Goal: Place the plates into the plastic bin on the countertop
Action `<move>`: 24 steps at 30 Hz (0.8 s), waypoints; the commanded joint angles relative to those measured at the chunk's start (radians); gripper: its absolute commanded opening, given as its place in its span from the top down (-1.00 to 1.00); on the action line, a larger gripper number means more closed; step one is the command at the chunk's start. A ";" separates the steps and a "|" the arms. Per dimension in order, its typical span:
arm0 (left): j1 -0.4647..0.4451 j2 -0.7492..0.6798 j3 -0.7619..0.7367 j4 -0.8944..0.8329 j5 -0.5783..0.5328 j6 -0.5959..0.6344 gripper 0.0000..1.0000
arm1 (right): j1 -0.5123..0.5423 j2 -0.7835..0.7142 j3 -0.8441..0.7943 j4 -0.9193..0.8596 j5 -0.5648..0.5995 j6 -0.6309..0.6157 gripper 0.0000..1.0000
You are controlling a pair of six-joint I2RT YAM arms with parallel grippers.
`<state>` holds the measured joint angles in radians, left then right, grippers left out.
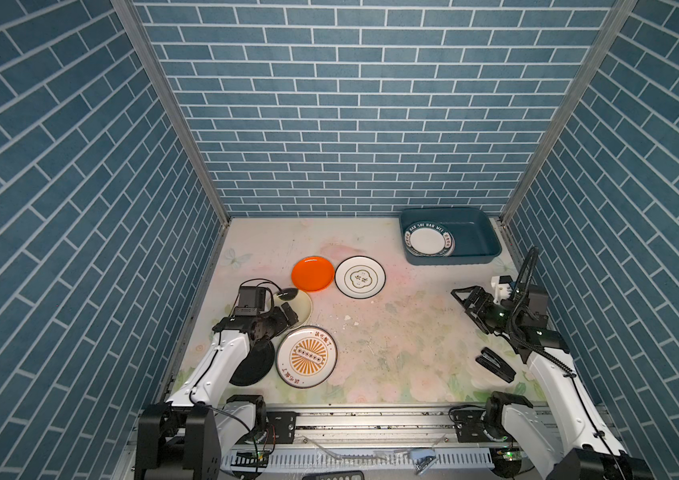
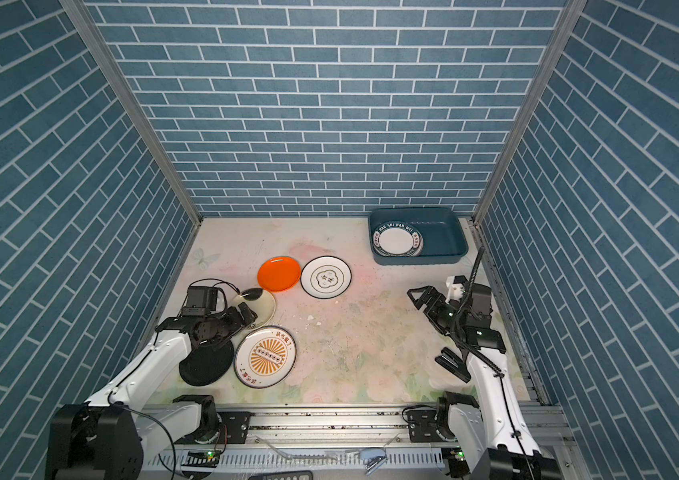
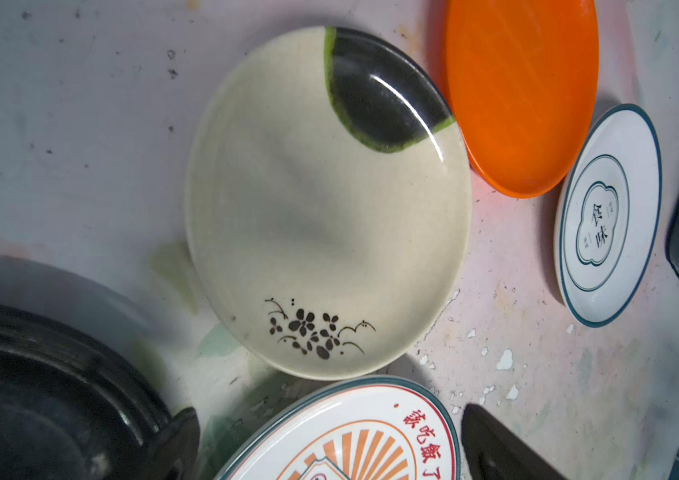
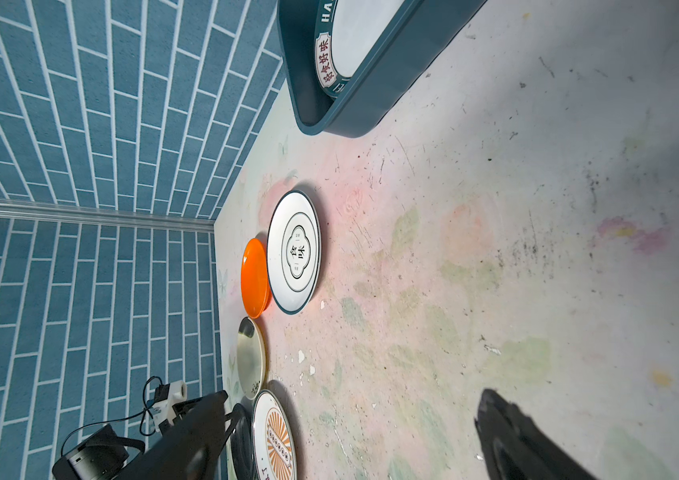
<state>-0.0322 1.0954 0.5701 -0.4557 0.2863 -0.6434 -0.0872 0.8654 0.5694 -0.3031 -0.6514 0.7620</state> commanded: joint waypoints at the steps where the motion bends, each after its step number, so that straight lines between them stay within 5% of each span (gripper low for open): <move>1: 0.005 0.020 0.022 0.007 0.047 0.004 -0.99 | -0.007 -0.005 -0.009 -0.018 -0.004 0.014 -0.89; 24: -0.089 0.023 -0.001 -0.078 0.064 0.087 -0.99 | -0.017 0.001 -0.005 -0.037 -0.001 0.014 -0.88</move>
<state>-0.1017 1.1030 0.5644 -0.4953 0.3660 -0.5888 -0.0994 0.8742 0.5694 -0.3264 -0.6514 0.7620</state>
